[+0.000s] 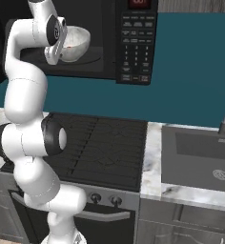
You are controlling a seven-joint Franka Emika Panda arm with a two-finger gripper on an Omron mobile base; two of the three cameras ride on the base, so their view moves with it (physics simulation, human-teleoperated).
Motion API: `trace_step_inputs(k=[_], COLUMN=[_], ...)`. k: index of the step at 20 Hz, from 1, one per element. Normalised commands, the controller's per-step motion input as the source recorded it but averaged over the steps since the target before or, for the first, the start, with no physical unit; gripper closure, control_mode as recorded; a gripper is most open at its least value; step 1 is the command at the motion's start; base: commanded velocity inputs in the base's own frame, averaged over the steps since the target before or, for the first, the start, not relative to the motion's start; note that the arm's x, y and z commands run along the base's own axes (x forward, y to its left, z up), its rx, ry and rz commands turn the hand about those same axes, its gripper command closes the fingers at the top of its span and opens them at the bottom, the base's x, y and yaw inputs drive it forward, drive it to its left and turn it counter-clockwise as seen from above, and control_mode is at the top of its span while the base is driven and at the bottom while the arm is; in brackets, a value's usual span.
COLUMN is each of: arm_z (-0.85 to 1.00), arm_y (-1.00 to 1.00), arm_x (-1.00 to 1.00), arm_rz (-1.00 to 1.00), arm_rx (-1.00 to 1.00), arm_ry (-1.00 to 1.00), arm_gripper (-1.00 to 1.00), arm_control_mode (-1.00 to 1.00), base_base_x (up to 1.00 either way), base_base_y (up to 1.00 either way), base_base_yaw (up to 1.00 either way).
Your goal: Pick the tomato from the sink and place it in the bowl. Then pick the bowl and place it in the microwave. Then close the microwave door and press the start button.
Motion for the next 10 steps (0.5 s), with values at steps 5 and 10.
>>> trace_step_inputs(k=[5, 10], arm_z=[-0.09, -0.16], arm_y=[0.01, 0.04], arm_x=[0.32, 0.26], arm_rz=[0.02, 0.02], arm_rx=[0.0, 0.0], arm_ry=[0.0, 0.0], arm_gripper=[1.0, -1.0], arm_control_mode=[-1.0, -1.0], base_base_x=[0.0, 0.0], base_base_y=[0.0, 0.0], base_base_yaw=[0.0, 0.0])
